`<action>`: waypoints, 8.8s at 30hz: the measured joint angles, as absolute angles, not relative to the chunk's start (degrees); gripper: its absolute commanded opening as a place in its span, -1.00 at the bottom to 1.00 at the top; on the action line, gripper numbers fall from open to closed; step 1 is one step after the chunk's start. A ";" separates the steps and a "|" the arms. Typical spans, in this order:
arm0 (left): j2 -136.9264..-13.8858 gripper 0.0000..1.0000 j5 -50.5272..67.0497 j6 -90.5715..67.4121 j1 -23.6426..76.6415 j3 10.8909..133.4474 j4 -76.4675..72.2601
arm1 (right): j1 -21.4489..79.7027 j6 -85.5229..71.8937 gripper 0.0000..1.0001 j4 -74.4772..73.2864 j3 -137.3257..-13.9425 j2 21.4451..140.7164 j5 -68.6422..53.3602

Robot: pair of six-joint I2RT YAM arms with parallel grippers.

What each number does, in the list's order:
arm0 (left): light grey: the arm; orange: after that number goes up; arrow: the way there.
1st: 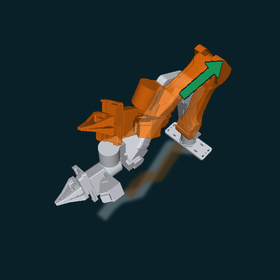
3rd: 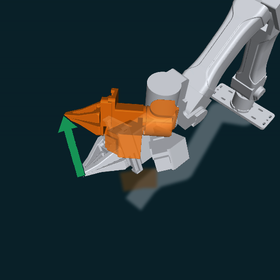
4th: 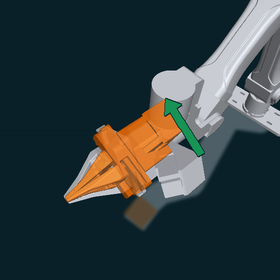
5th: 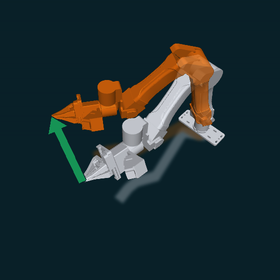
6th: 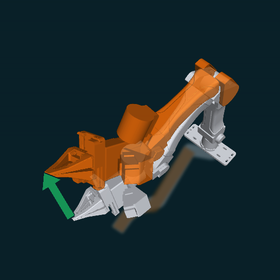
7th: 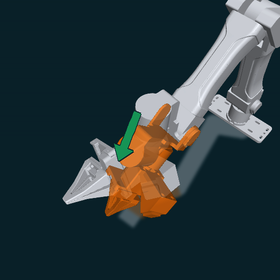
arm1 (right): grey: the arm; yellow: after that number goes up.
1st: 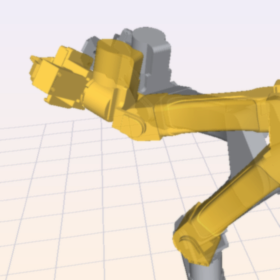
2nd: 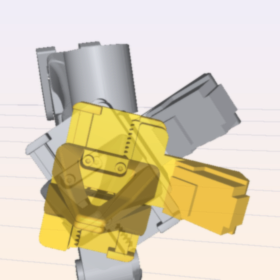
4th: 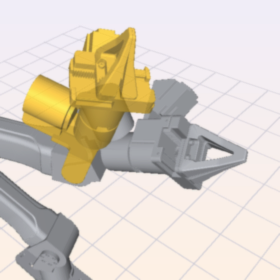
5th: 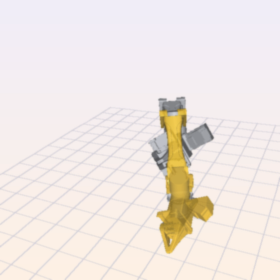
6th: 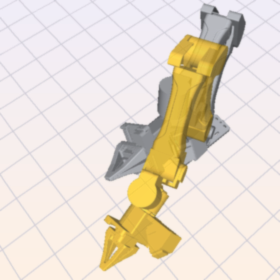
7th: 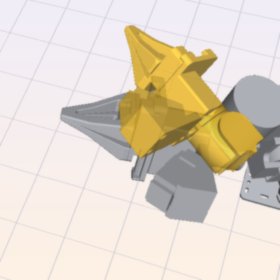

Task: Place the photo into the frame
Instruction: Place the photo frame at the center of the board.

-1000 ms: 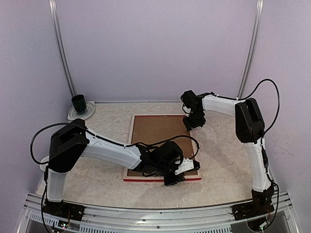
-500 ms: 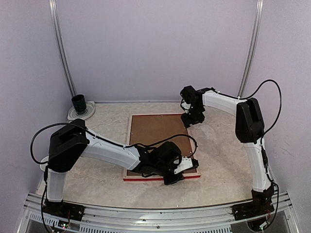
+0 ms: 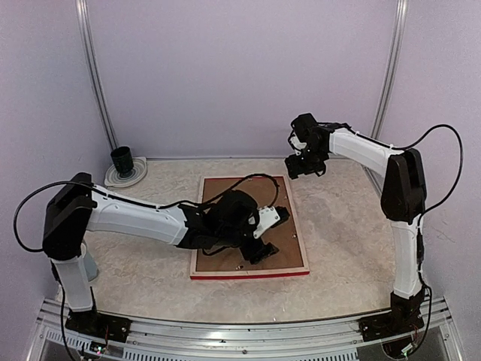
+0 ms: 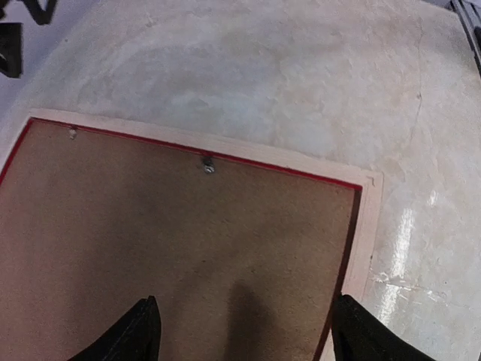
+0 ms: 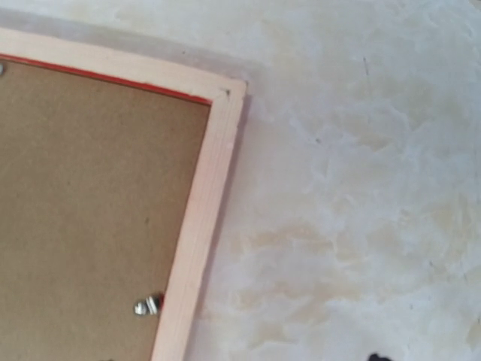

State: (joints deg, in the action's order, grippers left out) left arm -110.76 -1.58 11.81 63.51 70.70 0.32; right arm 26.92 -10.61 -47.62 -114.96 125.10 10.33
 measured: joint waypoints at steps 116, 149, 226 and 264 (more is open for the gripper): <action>-87.37 0.98 -1.96 -40.16 29.45 42.59 -11.62 | 19.11 -18.37 0.98 -22.09 -82.41 107.81 -7.07; -84.05 0.98 -0.73 -48.05 35.86 33.43 -9.74 | 12.93 -9.65 0.98 -16.12 -97.10 128.33 -21.08; -115.66 0.98 -1.50 -41.95 21.82 66.22 -8.51 | 22.28 -14.44 0.99 -11.60 -54.61 100.55 -20.21; -105.80 0.89 -7.27 -34.24 24.03 59.42 -2.11 | 23.88 -18.52 0.98 -14.41 -51.48 88.86 -10.39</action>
State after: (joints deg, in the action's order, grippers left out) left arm -105.80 -7.27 -34.24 24.03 59.42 -2.11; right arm 23.88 -18.52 -14.41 -51.48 88.86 -10.39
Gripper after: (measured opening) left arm 0.973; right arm 0.992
